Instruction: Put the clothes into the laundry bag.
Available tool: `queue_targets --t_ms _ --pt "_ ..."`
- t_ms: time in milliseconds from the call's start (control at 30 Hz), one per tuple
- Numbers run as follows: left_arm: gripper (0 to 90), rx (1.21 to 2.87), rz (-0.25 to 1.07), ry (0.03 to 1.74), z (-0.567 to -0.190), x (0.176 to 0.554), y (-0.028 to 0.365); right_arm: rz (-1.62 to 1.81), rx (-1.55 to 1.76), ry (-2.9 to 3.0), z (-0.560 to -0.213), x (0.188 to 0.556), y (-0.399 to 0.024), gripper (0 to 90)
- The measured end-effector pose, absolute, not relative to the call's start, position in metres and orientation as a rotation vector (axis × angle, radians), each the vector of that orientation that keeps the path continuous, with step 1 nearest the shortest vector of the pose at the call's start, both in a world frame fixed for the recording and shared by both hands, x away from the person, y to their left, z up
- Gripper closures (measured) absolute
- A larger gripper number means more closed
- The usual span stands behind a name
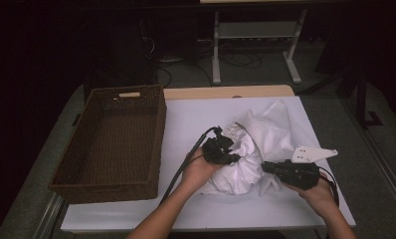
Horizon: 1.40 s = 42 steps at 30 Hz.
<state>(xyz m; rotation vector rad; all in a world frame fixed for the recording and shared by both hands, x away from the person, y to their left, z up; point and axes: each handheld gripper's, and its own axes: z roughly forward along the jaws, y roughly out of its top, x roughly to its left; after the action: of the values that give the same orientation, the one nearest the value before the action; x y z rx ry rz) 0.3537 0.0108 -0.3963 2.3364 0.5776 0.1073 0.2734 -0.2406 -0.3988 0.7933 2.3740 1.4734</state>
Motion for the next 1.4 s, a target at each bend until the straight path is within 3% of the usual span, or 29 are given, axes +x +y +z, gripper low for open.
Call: queue_targets --t_ms 267,467,633,733,833,1100,1400 --pt "78.2 2.331 0.114 0.578 -0.403 0.352 0.002 1.38 0.747 2.444 -0.399 0.269 -0.226 85.9" --pt "76.4 2.328 0.099 0.56 -0.404 0.351 0.004 1.369 0.825 2.394 -0.39 0.272 -0.232 75.0" --pt "65.5 2.311 0.06 0.566 -0.401 0.353 0.008 1.398 0.847 2.349 -0.382 0.274 -0.23 69.9" --pt "49.9 2.289 0.04 0.562 -0.395 0.353 0.014 1.373 0.874 2.319 -0.381 0.279 -0.227 66.0" --pt "42.8 2.254 0.037 0.56 -0.384 0.355 0.027 1.371 0.909 2.286 -0.379 0.285 -0.226 64.5" --pt "48.5 2.195 0.14 0.645 -0.364 0.388 0.05 1.375 0.903 2.273 -0.376 0.288 -0.225 62.6" --pt "50.7 2.233 0.121 0.762 -0.407 0.444 0.031 1.392 0.912 2.276 -0.377 0.285 -0.231 61.7"
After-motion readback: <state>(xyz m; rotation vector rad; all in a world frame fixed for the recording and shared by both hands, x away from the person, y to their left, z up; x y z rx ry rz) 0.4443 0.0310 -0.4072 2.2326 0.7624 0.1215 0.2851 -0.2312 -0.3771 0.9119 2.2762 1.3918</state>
